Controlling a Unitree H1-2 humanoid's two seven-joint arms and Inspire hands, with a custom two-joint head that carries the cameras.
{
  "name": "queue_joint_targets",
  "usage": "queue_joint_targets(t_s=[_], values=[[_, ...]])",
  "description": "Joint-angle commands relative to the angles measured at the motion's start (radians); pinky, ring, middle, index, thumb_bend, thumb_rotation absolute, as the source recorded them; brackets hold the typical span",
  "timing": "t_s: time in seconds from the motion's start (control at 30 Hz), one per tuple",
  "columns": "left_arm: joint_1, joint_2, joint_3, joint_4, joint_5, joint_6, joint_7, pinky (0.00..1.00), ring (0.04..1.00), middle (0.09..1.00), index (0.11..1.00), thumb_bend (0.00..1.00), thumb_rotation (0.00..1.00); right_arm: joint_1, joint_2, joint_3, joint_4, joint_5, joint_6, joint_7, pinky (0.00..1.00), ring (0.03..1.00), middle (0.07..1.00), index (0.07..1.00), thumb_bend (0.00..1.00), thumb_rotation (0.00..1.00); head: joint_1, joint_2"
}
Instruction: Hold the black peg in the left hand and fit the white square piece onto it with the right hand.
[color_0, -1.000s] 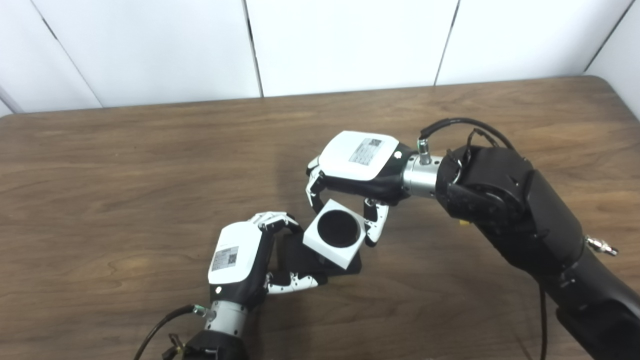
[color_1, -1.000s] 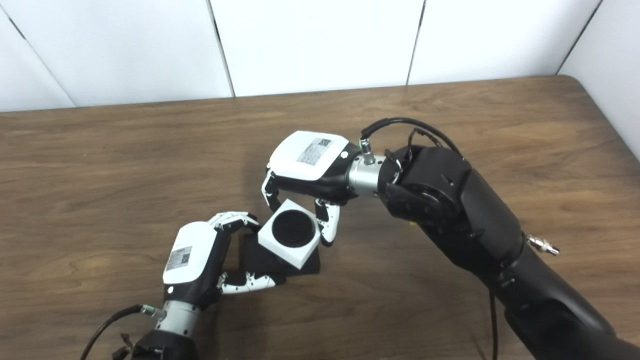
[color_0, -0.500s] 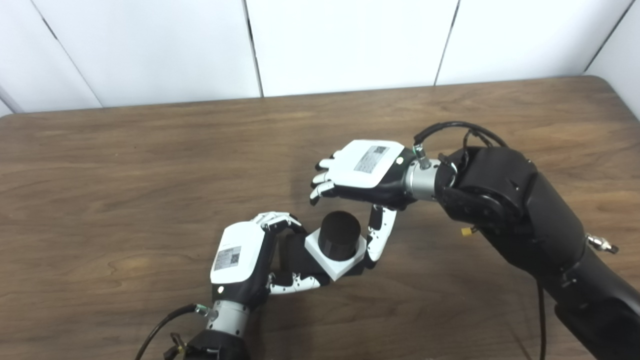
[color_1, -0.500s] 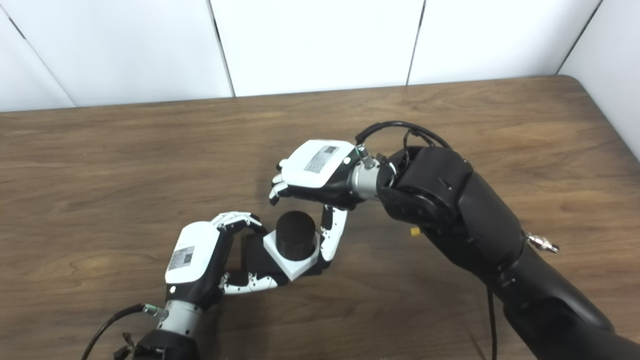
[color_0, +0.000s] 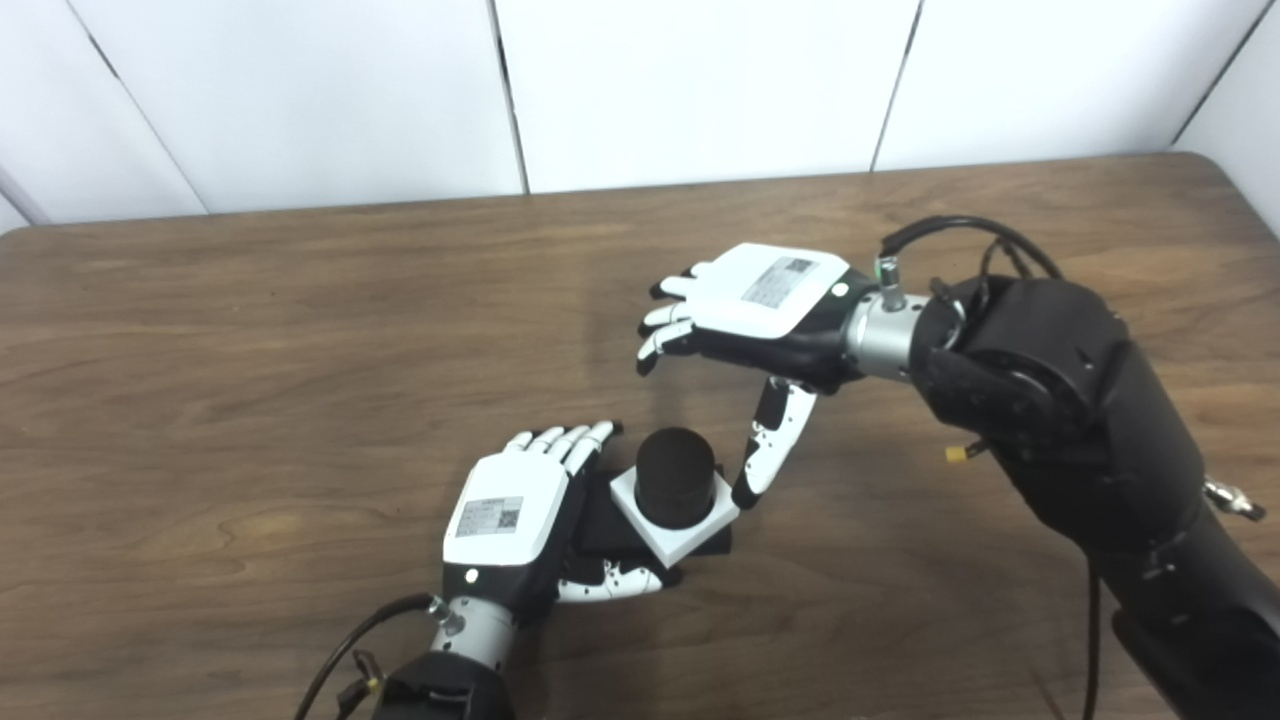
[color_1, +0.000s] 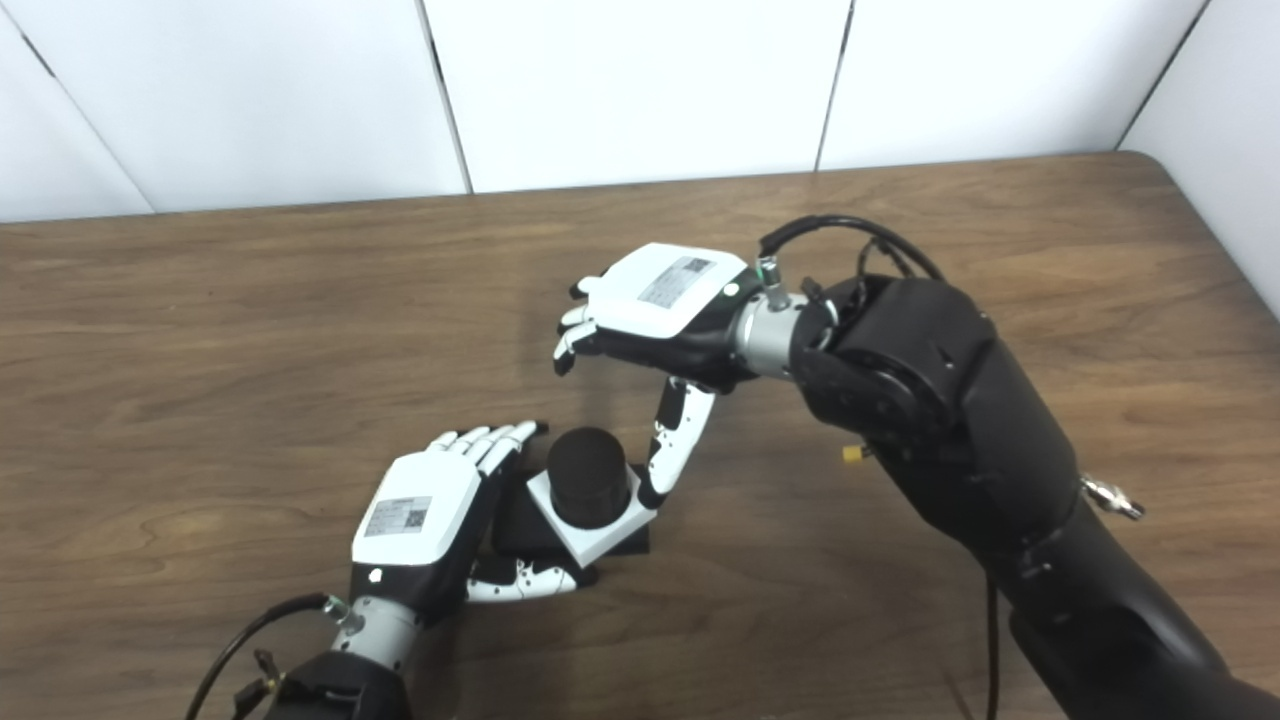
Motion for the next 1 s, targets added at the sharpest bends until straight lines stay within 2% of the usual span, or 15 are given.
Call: queue_joint_targets(t_s=[0.0,0.1,0.37,0.47,0.53,0.63,0.77,0.8,0.83,0.9,0.97], values=[[-0.001,0.018,0.018,0.001,0.014,0.040,-0.106,1.00,0.988,0.991,0.997,1.00,0.66,-0.015,-0.022,-0.034,-0.030,0.013,0.017,-0.027,0.97,0.980,0.909,0.817,1.00,0.50,0.000,0.001],[-0.007,0.025,0.026,-0.005,0.027,0.040,-0.167,1.00,0.999,1.000,1.000,1.00,0.63,-0.009,-0.028,-0.045,-0.026,0.018,0.021,-0.034,0.97,0.981,0.908,0.818,1.00,0.51,0.014,-0.004],[-0.025,0.052,0.071,-0.060,0.026,0.038,-0.304,1.00,1.000,1.000,1.000,1.00,0.67,0.016,-0.027,-0.071,-0.015,0.026,0.030,-0.069,0.94,0.973,0.891,0.800,1.00,0.50,0.036,-0.019],[-0.024,0.074,0.124,-0.118,-0.029,0.051,-0.362,1.00,1.000,1.000,1.000,1.00,0.66,0.040,-0.026,-0.103,-0.016,0.061,0.061,-0.085,0.95,0.976,0.889,0.804,1.00,0.48,0.038,-0.027],[-0.017,0.087,0.180,-0.157,-0.106,0.057,-0.368,1.00,1.000,1.000,1.000,1.00,0.64,0.058,-0.034,-0.131,-0.013,0.100,0.094,-0.089,0.95,0.983,0.898,0.828,1.00,0.49,0.036,-0.032],[0.001,0.096,0.273,-0.204,-0.237,0.073,-0.345,0.99,1.000,1.000,1.000,1.00,0.60,0.086,-0.054,-0.170,-0.016,0.146,0.152,-0.086,0.94,0.992,0.909,0.862,1.00,0.51,0.034,-0.037],[0.023,0.093,0.378,-0.231,-0.397,0.091,-0.286,0.93,0.998,1.000,1.000,1.00,0.54,0.130,-0.089,-0.223,-0.019,0.226,0.228,-0.099,0.91,1.000,0.938,0.916,0.98,0.61,0.034,-0.041],[0.029,0.084,0.408,-0.220,-0.458,0.072,-0.241,0.92,0.998,1.000,1.000,1.00,0.54,0.153,-0.100,-0.243,-0.018,0.246,0.236,-0.116,0.90,1.000,0.940,0.919,0.97,0.62,0.034,-0.041],[0.034,0.076,0.434,-0.205,-0.519,0.050,-0.196,0.87,0.988,0.995,1.000,1.00,0.54,0.177,-0.109,-0.260,-0.014,0.263,0.234,-0.138,0.89,1.000,0.941,0.929,0.92,0.68,0.037,-0.047],[0.045,0.057,0.477,-0.179,-0.617,0.010,-0.114,0.85,0.978,0.988,1.000,1.00,0.56,0.220,-0.125,-0.284,-0.006,0.287,0.227,-0.177,0.86,0.999,0.938,0.934,0.86,0.74,0.040,-0.049],[0.059,0.033,0.511,-0.161,-0.697,-0.029,-0.040,0.89,0.951,0.950,1.000,1.00,0.61,0.255,-0.136,-0.300,0.002,0.304,0.225,-0.212,0.84,1.000,0.939,0.940,0.79,0.84,0.042,-0.050]])
